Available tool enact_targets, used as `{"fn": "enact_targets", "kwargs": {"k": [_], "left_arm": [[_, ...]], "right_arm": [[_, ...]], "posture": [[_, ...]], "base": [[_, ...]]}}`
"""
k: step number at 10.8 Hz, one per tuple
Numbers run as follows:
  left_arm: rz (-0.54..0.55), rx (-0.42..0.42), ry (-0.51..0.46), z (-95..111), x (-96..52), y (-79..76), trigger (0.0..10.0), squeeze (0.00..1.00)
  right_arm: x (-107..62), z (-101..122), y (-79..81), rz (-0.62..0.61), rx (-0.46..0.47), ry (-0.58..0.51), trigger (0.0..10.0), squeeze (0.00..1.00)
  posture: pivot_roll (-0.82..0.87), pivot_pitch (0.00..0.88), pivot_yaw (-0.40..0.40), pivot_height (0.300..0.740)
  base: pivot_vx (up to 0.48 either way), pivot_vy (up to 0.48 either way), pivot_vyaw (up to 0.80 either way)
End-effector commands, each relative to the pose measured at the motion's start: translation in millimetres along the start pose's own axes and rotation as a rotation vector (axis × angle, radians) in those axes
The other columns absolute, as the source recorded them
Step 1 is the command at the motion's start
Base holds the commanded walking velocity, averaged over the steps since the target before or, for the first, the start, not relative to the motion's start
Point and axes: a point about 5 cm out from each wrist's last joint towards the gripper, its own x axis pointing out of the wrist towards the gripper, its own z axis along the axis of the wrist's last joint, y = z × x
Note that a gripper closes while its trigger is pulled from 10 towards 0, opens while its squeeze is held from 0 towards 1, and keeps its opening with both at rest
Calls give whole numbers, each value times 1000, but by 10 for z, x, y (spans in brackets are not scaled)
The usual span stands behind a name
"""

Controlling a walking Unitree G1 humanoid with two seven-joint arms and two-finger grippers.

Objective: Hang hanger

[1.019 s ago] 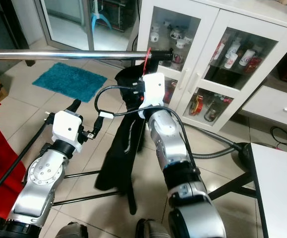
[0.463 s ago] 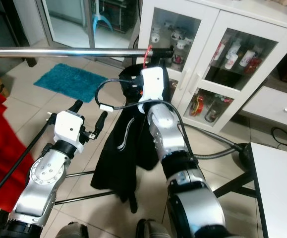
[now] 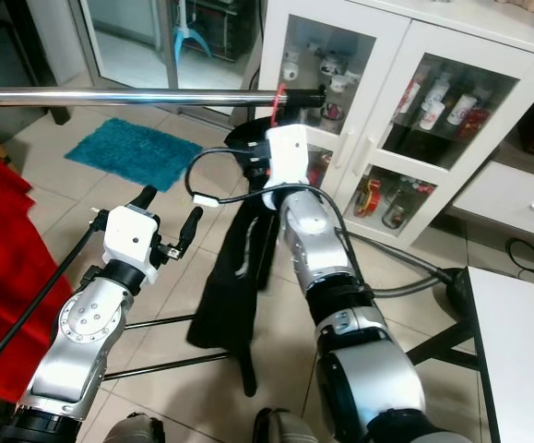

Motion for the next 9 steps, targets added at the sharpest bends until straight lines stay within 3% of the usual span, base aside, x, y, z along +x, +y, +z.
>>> {"fn": "enact_targets", "kwargs": {"k": [1,3,6,9], "left_arm": [[-18,-3,-9,14,24,-31,10000,0],[-21,-4,-8,12,23,-37,10000,0],[-26,-4,-7,11,28,-42,10000,0],[-26,-2,-10,15,37,-40,10000,0]], "right_arm": [[-86,-132,-212,-83,-4,53,0,0],[-118,-60,-370,-133,-25,9,0,0],[-97,135,-393,-104,-69,-78,0,0],[-44,704,-407,-66,-166,-301,0,0]], "posture": [[1,84,-66,740],[-2,86,-65,740],[-11,89,-66,740],[-11,89,-66,740]], "base": [[0,0,0],[0,0,0],[0,0,0],[0,0,0]]}}
